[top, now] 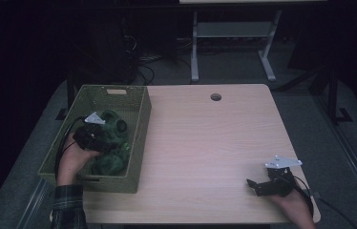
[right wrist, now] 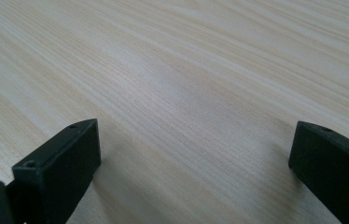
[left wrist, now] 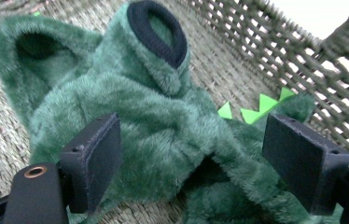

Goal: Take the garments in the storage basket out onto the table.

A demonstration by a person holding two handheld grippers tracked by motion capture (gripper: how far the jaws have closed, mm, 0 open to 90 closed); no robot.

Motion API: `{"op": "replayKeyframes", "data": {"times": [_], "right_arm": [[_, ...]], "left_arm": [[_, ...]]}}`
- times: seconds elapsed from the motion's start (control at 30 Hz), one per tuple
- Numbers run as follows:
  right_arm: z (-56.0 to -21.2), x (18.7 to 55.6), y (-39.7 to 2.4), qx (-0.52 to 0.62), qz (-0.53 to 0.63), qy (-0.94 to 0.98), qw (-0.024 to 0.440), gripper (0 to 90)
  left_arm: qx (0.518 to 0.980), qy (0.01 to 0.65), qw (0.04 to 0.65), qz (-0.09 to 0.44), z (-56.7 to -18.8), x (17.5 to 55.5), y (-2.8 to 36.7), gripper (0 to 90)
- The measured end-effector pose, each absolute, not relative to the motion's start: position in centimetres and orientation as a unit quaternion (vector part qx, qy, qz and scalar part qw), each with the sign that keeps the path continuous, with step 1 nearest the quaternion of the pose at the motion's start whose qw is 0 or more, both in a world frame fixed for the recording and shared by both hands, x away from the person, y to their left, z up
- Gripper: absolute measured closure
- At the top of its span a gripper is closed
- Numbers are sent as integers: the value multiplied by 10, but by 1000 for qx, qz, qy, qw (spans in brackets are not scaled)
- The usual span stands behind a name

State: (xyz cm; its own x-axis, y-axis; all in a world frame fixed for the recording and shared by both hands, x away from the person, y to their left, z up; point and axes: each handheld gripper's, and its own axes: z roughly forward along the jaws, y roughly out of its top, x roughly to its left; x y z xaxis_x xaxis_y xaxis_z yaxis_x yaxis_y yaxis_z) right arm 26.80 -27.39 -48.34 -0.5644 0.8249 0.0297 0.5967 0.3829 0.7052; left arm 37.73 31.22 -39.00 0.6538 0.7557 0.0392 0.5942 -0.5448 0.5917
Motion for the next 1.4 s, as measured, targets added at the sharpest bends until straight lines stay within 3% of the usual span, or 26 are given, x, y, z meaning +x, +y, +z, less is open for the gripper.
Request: {"op": "replayKeyframes", "data": {"times": [0.5, 0.67, 0.83, 0.93, 1.1, 1.4], "right_arm": [[-483, 268, -274, 436, 344, 815, 166, 18], [-483, 268, -274, 436, 344, 815, 166, 18], [-483, 268, -274, 436, 344, 815, 166, 18], [-483, 268, -274, 436, 344, 815, 166, 18], [-483, 268, -274, 436, 344, 815, 166, 18], [-483, 268, -274, 436, 344, 815, 166, 18]], "left_arm": [[880, 399, 229, 117, -410, 385, 307, 217], [883, 401, 221, 103, -411, 385, 307, 353], [881, 409, 223, 82, -410, 383, 310, 591], [877, 421, 222, 67, -410, 384, 310, 682], [869, 435, 229, 60, -407, 383, 312, 744], [859, 437, 258, 67, -398, 381, 316, 774]]}}
